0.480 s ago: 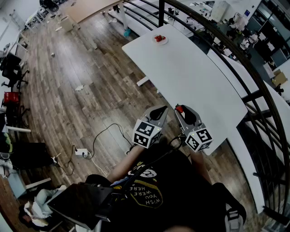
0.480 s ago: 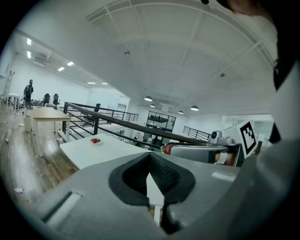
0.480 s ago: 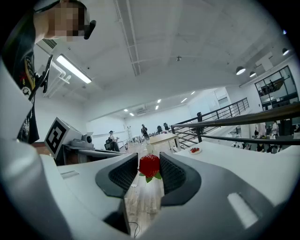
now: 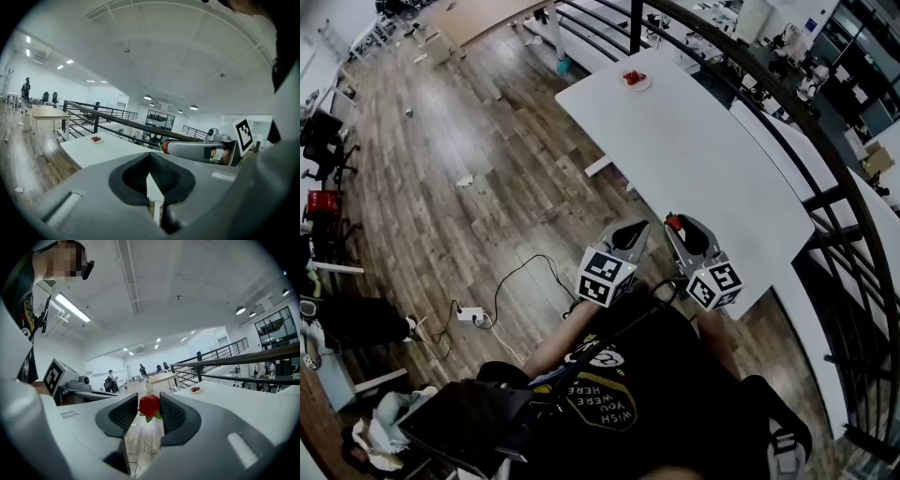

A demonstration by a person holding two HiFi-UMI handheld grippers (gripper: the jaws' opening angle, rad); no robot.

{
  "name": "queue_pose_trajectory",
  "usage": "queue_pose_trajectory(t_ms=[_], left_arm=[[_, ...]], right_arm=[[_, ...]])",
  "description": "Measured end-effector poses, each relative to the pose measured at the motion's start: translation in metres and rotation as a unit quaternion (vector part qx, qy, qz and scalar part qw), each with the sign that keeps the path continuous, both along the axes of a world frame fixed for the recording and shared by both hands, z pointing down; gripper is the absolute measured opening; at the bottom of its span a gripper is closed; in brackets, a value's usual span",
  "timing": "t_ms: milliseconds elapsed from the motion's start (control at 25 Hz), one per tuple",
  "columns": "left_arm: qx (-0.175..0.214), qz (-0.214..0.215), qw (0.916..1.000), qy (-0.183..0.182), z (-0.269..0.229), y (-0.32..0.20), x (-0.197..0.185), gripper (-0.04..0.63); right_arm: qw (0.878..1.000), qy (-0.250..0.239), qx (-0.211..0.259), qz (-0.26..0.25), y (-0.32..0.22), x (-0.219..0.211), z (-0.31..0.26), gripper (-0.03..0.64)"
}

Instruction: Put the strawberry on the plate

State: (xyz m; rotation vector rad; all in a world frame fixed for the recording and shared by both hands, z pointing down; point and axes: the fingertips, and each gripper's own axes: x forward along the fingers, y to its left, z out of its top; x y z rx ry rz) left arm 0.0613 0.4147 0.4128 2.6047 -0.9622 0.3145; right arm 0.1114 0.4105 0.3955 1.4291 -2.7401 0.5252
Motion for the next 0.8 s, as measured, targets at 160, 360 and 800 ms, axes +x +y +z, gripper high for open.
queue_pose_trajectory(t_ms=[160,360,800], left_arm=[[-0.005,-0.005,1.0,0.004,0.002,-0.003,-0.014,0.0],[-0.013,-0.007,0.9999,0.008,0.014,-0.003,-0.033,0.0],[-0.031,-0.006,0.9994,0.014,0.026,-0.028,-0.038,0.0]], right_arm=[[1.0,0.001,0.003,0.008,-0.005,-0.007,0.002,0.144],[1.0,-0.019,0.005,0.013,-0.006,-0.021,0.005,0.145],[0.999,-0.032,-0.023,0.004,-0.032,-0.033,0.017,0.145]])
